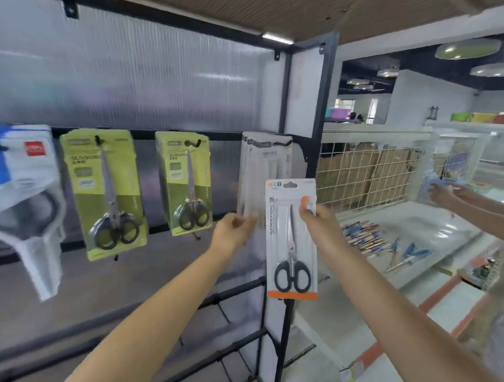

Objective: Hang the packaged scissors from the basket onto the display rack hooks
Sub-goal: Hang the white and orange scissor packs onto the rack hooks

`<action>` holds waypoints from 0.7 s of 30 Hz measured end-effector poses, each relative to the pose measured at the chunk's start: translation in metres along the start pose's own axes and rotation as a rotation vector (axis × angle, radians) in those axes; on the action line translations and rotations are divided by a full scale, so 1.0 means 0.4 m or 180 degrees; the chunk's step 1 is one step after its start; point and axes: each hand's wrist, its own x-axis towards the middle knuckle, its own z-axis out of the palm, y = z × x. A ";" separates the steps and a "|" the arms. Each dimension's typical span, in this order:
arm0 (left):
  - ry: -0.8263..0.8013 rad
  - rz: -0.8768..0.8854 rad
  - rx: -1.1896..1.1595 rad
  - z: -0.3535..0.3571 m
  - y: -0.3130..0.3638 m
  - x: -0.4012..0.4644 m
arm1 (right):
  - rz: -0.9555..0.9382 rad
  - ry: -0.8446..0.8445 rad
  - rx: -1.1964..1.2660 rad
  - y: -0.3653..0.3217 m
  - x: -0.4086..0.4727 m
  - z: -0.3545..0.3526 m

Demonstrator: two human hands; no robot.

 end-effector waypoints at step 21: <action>0.1090 -0.0968 -0.0261 -0.531 -0.255 -0.631 | -0.0511 -0.2360 0.0234 -0.016 -0.457 0.496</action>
